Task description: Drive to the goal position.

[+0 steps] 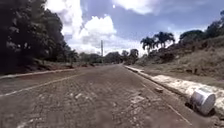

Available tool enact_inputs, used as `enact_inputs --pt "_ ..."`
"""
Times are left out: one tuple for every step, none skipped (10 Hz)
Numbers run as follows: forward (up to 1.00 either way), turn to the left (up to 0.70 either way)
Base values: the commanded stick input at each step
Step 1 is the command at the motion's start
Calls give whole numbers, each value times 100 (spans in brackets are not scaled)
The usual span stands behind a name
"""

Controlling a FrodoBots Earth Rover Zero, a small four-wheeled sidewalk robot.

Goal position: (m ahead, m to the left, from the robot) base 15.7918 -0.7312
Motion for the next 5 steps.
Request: enact_inputs --pt "50 0" --pt "50 0" --pt "50 0" --pt "50 -10" --pt "50 -27"
